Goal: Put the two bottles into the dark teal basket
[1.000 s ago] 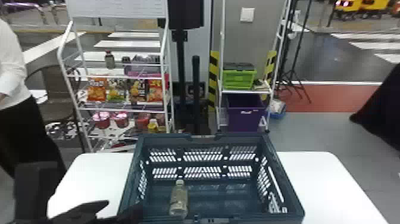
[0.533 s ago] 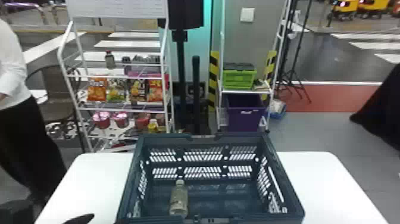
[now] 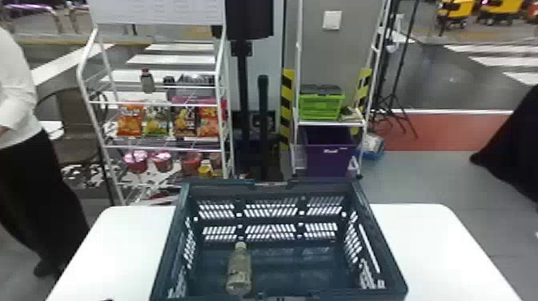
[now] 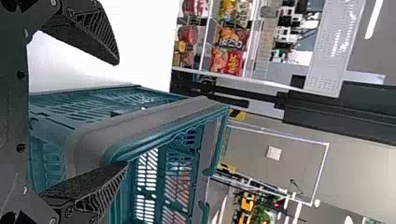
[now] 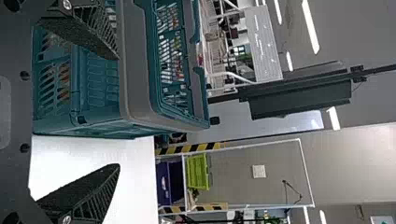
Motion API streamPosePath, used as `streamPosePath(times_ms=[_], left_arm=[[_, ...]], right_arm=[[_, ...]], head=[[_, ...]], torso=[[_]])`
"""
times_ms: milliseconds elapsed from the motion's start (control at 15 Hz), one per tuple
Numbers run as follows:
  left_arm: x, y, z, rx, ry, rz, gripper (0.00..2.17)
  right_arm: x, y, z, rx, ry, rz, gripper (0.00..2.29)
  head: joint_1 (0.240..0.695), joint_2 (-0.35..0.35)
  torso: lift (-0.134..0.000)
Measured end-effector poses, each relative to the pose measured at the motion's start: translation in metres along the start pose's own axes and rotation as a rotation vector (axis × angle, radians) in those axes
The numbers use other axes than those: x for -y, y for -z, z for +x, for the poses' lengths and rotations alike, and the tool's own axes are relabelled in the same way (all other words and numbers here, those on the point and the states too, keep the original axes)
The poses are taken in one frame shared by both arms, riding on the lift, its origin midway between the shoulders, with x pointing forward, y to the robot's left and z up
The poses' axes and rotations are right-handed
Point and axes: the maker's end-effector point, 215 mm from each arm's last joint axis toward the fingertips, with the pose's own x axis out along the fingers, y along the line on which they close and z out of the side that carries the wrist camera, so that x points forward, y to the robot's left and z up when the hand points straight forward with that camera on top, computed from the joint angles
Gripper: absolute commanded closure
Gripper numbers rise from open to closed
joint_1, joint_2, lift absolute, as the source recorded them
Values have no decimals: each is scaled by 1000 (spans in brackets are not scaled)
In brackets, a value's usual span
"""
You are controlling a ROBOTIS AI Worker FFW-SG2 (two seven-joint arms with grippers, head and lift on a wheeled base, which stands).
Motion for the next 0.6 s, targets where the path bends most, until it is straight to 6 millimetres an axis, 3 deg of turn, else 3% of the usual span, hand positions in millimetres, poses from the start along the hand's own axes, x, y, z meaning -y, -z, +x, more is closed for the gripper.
streamPosePath(times_ms=[267,467,600], left_arm=[[0,4,-20,86,-6,30,147],[7,-14,-18,133,10,49,147],[9,-9,-15,121,14,43,147]], right_arm=[[-5,2,2,-12,-12,2,63],[-7,7,4,-35,-17,5,63],[-8,10,4,-41,-17,8,63]], head=[[499,0],[499,0],[499,0]], torso=[[0],[0],[0]])
